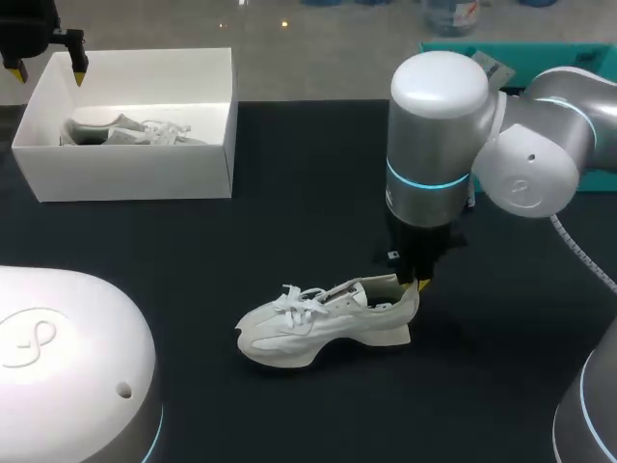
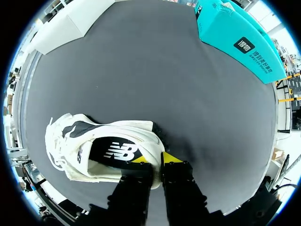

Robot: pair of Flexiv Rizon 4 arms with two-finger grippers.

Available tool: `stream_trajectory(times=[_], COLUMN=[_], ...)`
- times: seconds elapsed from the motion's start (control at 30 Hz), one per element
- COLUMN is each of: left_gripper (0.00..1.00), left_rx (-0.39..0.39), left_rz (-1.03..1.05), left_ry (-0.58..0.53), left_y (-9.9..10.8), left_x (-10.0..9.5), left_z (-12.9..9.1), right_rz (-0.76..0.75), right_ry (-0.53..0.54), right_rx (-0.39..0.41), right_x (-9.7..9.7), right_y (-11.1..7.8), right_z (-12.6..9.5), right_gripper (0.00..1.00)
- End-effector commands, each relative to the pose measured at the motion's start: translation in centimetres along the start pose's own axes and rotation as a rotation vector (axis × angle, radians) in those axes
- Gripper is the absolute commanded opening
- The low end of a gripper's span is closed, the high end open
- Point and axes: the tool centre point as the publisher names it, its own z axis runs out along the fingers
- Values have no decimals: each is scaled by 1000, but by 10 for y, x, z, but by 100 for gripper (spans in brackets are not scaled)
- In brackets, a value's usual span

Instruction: Take the shoe out of the shoebox, open the shoe tongue, remove and reinsert the insole, then place the shoe into the shoebox

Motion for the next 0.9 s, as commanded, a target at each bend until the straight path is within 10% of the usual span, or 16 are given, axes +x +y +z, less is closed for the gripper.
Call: stream_trajectory(times=[0.03, 0.37, 0.5, 0.9], left_gripper=[100, 100, 100, 100], left_rx=[-3, -3, -3, -3], left_rz=[1, 1, 1, 1], left_ry=[2, 2, 2, 2], left_y=[-1, -1, -1, -1], left_x=[0, 0, 0, 0], left_z=[0, 0, 0, 0], right_rz=[-4, 4, 19, -135], right_ry=[-6, -14, -5, 121], right_rx=[11, 26, 34, -56], right_x=[5, 8, 8, 2], right_y=[1, -3, -5, -3], right_z=[7, 10, 9, -59], right_gripper=[0, 5, 100, 100])
